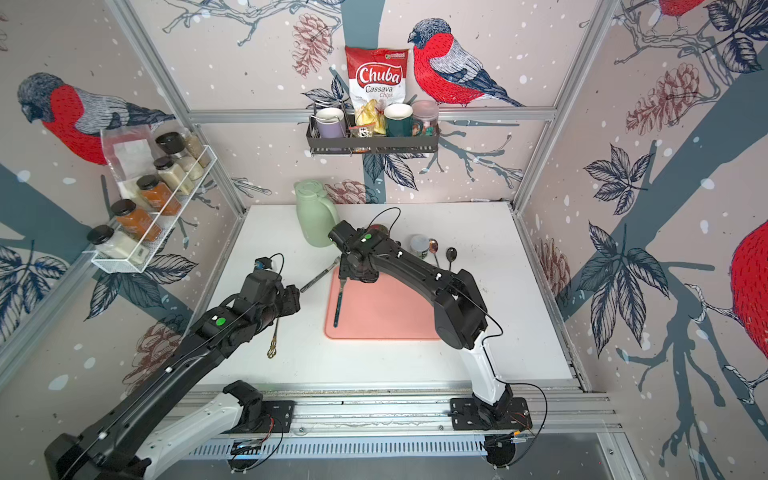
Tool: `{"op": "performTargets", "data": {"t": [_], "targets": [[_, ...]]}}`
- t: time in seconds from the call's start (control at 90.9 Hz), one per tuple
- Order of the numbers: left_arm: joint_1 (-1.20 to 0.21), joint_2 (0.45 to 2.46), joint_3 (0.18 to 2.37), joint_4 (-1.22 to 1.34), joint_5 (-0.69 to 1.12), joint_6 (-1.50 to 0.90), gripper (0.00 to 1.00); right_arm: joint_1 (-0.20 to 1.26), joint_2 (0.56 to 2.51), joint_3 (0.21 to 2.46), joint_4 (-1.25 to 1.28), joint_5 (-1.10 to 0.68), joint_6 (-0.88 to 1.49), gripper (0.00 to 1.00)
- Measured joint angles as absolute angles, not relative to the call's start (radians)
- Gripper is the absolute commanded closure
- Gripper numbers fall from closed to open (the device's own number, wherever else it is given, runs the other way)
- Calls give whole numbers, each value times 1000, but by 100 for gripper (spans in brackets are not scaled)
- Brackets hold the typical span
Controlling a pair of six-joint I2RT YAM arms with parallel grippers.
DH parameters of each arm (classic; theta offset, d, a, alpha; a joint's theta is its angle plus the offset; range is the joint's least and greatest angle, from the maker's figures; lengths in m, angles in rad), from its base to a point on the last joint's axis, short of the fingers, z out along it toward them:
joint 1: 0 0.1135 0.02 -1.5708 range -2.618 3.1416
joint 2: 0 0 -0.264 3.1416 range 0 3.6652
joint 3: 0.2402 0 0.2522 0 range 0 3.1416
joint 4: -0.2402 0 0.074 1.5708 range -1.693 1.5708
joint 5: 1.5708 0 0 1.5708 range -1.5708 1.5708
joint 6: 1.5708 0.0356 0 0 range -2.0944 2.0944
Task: Set the spoon and fork side by side
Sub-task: Place the fork on the tray, then pick up the spoon from the center of the board.
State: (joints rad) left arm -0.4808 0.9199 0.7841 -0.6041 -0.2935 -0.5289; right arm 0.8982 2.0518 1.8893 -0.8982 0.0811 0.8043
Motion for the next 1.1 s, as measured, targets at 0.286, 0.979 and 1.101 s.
{"op": "performTargets", "data": {"t": [0.286, 0.979, 1.101], "targets": [[-453, 1171, 755, -357, -332, -331, 40, 844, 1777, 1500, -725, 77, 728, 38], [-305, 1670, 1122, -480, -247, -242, 56, 805, 1595, 1076, -353, -6, 624, 38], [-293, 1599, 1045, -508, -300, -322, 59, 806, 1604, 1056, -316, -9, 619, 38]]}}
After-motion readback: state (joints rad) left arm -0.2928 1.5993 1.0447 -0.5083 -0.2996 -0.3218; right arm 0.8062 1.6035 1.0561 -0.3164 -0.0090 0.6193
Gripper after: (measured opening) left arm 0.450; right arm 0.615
